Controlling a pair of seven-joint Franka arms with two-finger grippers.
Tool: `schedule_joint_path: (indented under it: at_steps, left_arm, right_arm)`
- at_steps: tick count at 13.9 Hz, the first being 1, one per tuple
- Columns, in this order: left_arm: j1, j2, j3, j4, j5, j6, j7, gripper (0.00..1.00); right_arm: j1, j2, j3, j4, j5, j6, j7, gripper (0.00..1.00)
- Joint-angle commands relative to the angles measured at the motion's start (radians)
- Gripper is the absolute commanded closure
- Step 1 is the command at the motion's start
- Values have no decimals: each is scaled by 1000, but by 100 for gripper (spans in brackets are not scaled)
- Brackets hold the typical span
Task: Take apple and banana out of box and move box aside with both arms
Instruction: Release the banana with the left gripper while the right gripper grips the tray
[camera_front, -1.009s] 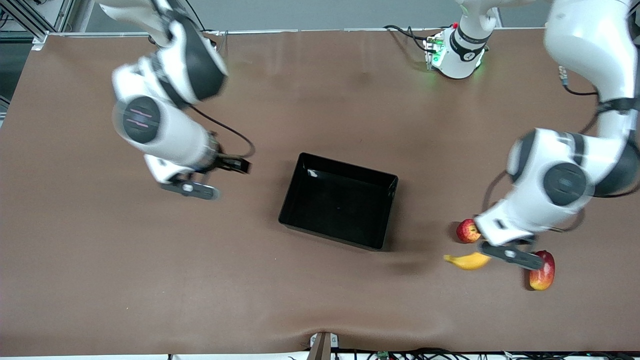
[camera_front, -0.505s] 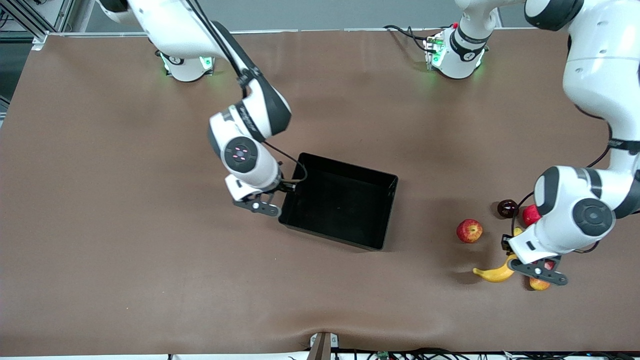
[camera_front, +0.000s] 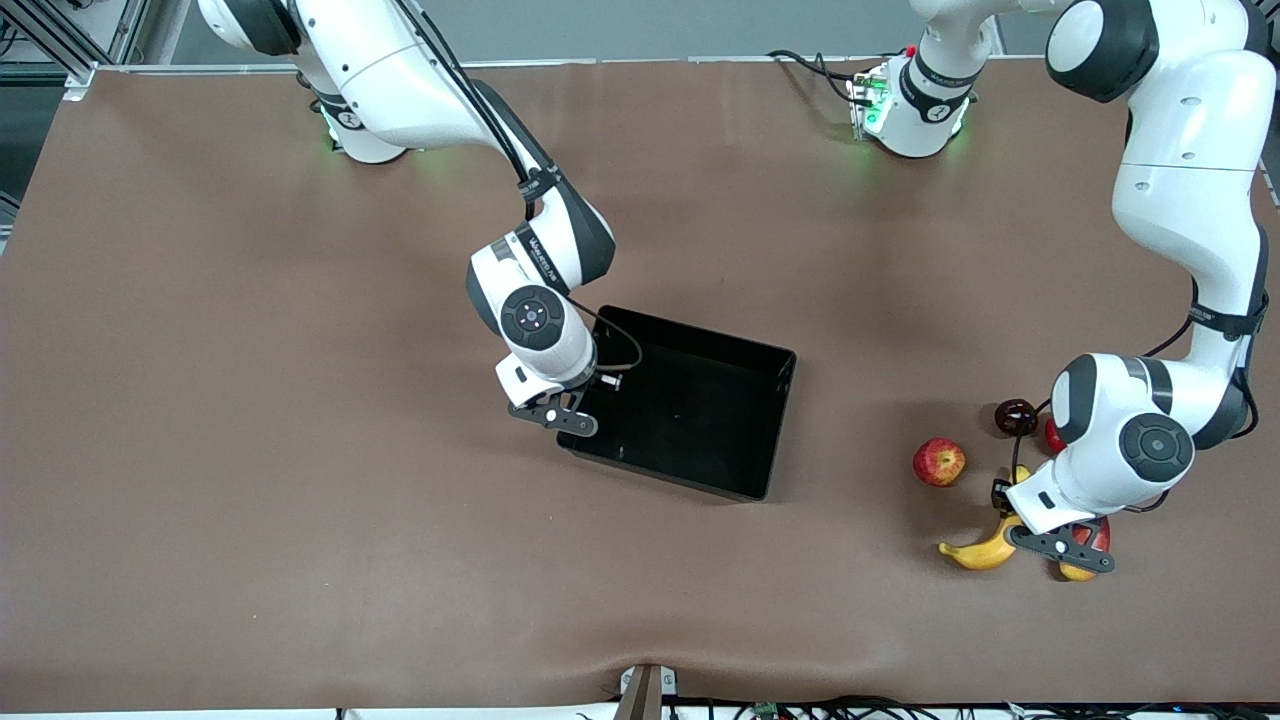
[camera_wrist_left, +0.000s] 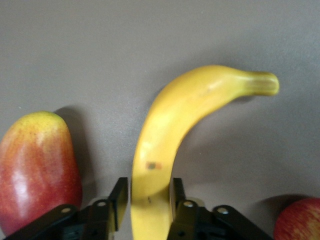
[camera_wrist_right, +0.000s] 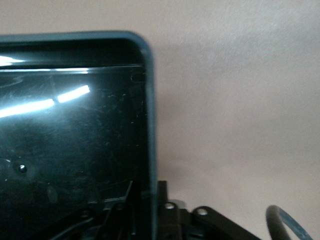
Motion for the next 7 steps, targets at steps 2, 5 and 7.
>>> schedule_joint_path:
  at_steps: [2,5,7]
  left_arm:
    - [8,-54,-13,-1,11,-8,-47,0]
    - [6,-182,-36,-21,-63,-116,-145,0]
    - [5,-273,-42,-23,-84,-225,-179,0]
  right_arm:
    - [-31,-32,1,16,13,-46,-4,100]
    - [-102,-107,1,21,13,-161,-76,100]
    - [-163,-164,0,19,13,-270,-168,100]
